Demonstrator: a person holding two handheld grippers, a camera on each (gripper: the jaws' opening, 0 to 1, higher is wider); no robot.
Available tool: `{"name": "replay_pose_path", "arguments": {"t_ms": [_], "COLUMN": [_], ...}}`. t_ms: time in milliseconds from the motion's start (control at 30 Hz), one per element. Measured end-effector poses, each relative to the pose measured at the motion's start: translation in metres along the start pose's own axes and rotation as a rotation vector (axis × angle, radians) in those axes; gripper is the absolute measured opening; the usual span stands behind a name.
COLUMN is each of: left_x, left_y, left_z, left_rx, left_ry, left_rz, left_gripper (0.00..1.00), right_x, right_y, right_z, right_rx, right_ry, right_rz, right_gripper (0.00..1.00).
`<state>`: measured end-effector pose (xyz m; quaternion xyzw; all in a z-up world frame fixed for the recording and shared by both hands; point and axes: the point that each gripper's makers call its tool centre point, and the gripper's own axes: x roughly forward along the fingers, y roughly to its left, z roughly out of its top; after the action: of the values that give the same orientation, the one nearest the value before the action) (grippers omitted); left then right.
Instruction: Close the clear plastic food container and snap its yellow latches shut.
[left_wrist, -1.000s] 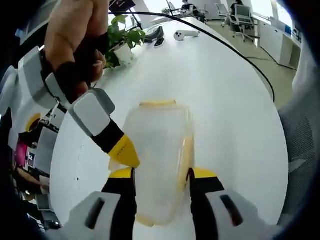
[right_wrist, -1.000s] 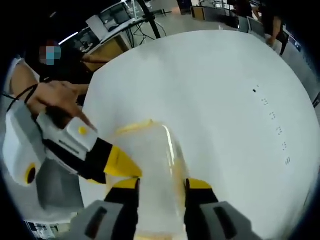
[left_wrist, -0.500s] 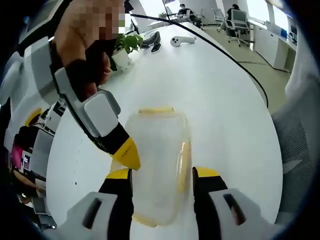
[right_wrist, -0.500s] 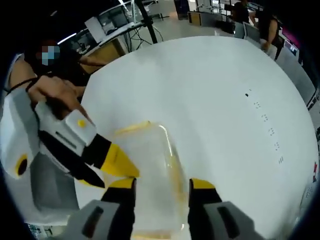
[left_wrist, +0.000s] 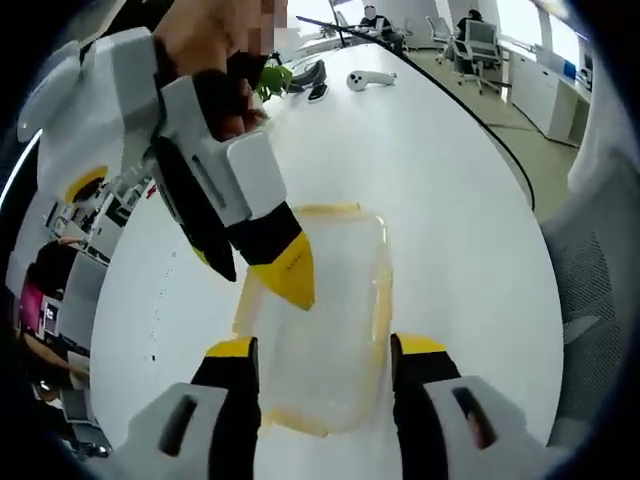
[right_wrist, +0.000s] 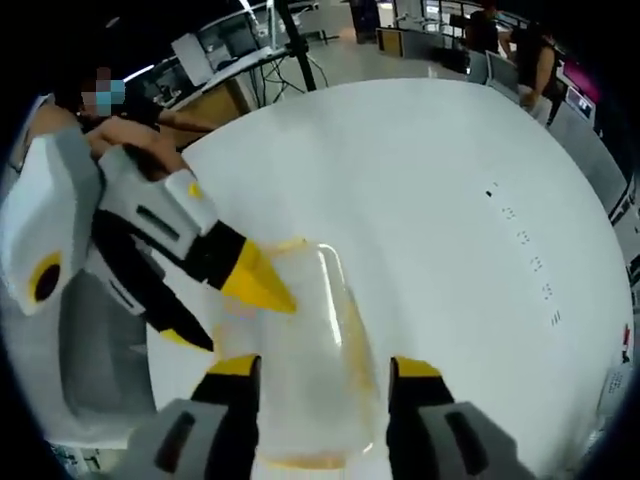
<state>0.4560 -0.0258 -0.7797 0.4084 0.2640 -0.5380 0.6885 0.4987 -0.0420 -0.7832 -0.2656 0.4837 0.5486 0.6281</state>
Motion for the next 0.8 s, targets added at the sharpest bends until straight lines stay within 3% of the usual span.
{"name": "replay_pose_path", "arguments": {"t_ms": [800], "left_x": [0.001], "left_y": [0.012], "left_z": [-0.020], "left_rx": [0.023], "left_ry": [0.058], "left_rz": [-0.067], "left_gripper": [0.69], "right_x": [-0.014], "right_y": [0.013], "right_z": [-0.026], "right_rx": [-0.045], "right_ry": [0.029], "right_rz": [-0.054], "right_gripper": [0.60]}}
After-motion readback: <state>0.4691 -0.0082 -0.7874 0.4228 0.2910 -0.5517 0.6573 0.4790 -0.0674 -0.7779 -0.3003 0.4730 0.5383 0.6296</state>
